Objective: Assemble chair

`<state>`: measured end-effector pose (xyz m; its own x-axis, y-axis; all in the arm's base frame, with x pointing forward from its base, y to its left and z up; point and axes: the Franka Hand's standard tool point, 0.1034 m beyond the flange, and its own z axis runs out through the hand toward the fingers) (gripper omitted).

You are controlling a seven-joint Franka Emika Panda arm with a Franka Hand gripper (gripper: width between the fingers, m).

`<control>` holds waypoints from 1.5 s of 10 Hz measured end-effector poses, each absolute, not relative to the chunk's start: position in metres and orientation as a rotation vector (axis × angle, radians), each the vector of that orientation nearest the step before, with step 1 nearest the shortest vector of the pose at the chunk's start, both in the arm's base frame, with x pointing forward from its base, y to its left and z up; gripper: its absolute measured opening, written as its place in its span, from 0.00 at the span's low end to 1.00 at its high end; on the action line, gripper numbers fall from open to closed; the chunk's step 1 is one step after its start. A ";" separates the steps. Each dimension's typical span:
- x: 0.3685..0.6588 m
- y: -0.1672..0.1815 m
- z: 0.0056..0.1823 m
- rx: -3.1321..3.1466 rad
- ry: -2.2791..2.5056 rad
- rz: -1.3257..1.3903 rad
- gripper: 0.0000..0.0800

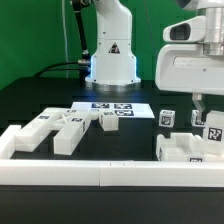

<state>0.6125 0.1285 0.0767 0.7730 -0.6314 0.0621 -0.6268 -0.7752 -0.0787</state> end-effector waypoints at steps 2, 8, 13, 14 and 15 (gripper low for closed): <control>0.613 0.127 0.077 -2.780 1.288 -0.121 0.36; 0.613 0.129 0.076 -2.438 1.825 -0.090 0.36; 0.612 0.129 0.076 -2.578 1.641 -0.092 0.69; 0.611 0.129 0.076 -2.651 1.539 -0.086 0.79; 0.611 0.130 0.077 -2.730 1.413 -0.084 0.79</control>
Offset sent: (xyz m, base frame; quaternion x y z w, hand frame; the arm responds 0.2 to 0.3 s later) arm -0.0018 0.0043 -0.0009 -0.0135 -0.0054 0.2367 0.9715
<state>0.6112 0.1302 0.0771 0.5767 -0.8167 0.0181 -0.8131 -0.5760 -0.0842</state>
